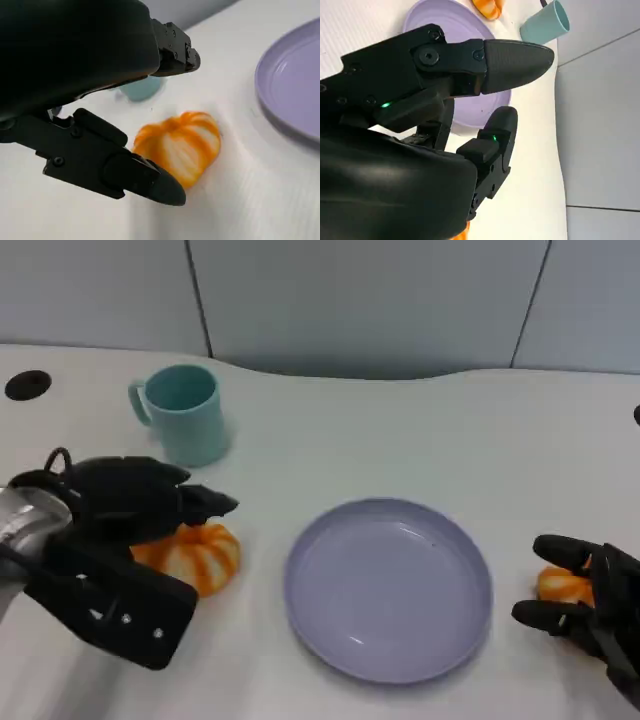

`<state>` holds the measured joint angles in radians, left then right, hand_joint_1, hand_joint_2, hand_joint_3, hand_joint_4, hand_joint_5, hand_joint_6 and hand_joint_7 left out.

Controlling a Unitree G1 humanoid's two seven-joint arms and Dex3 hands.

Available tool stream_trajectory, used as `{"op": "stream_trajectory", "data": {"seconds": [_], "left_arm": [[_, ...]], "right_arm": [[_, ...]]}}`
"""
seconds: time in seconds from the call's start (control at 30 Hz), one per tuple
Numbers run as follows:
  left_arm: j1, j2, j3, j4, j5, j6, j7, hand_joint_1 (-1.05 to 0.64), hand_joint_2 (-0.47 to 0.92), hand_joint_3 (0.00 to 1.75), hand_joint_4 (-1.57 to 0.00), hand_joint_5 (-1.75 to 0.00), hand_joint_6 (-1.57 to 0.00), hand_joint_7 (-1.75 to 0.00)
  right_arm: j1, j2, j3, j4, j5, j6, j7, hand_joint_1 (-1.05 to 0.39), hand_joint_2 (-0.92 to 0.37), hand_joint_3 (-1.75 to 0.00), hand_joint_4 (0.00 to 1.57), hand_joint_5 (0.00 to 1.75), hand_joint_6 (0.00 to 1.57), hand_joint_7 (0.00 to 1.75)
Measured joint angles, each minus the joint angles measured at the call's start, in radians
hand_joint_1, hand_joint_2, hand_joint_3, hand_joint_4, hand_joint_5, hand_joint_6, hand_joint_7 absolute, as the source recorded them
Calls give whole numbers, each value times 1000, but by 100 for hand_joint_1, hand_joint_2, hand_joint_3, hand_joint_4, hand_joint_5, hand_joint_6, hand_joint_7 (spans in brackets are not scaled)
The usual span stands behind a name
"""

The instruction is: Grasp the bread from the table and place it into the plate.

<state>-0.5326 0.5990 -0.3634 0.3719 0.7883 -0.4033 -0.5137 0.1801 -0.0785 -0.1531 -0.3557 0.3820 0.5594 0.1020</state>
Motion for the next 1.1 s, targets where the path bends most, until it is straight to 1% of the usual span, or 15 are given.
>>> {"op": "stream_trajectory", "data": {"seconds": [0.03,0.1,0.2,0.37,0.43,0.5,0.57,0.63,0.77,0.83,0.87,0.97,1.07,1.1], "left_arm": [[-11,-10,-16,21,5,10,0,-66,73,1,0,0,-7,-1],[-29,-27,-40,64,8,28,1,-77,76,2,0,0,-8,-1],[-74,-55,-74,151,9,46,3,-84,76,1,0,0,-7,-1],[-136,-105,-114,301,6,79,11,-88,74,0,0,0,-7,-1],[-156,-122,-132,350,8,87,24,-90,77,1,0,0,-7,-1],[-173,-133,-151,393,21,88,61,-92,83,3,-2,-1,-9,-1],[-188,-147,-168,439,31,91,105,-91,83,3,-4,-2,-10,-2],[-203,-162,-186,487,37,89,143,-86,80,1,-8,-4,-14,-3],[-232,-197,-228,604,53,87,239,-77,81,1,-14,-8,-20,-4],[-247,-212,-241,648,59,87,276,-60,79,2,-17,-10,-23,-4],[-253,-219,-245,669,59,87,293,-57,79,2,-18,-11,-24,-4],[-270,-240,-258,724,60,87,348,-40,80,1,-22,-16,-29,-6],[-283,-250,-267,765,61,92,392,-33,83,2,-25,-23,-36,-9],[-287,-253,-268,775,62,95,406,-33,84,2,-24,-28,-37,-10]], "right_arm": [[0,0,0,-1,0,1,-2,-35,-92,-43,51,99,50,67],[1,1,0,-6,0,3,-5,-35,-92,-43,51,99,50,67],[5,1,0,-11,2,13,-10,-35,-92,-43,50,98,50,68],[7,3,-2,-15,3,17,-11,-35,-92,-43,50,98,49,68],[7,3,-2,-16,3,17,-11,-35,-92,-44,50,98,49,68],[8,3,-1,-18,3,17,-11,-35,-92,-44,49,98,49,69],[9,3,-1,-18,3,17,-11,-35,-92,-44,49,98,49,69],[9,3,-1,-18,3,17,-9,-35,-92,-45,49,98,49,69],[12,3,-1,-19,4,16,-4,-35,-92,-45,48,98,48,69],[12,3,-2,-20,6,16,0,-35,-92,-45,48,99,49,70],[14,3,-3,-21,6,16,-1,-35,-92,-44,48,99,49,70],[16,3,-5,-24,6,16,-3,-35,-92,-44,49,99,49,70],[19,3,-5,-25,6,16,-3,-36,-92,-44,49,99,48,70],[19,3,-5,-25,6,16,-2,-36,-92,-44,49,99,48,70]]}}
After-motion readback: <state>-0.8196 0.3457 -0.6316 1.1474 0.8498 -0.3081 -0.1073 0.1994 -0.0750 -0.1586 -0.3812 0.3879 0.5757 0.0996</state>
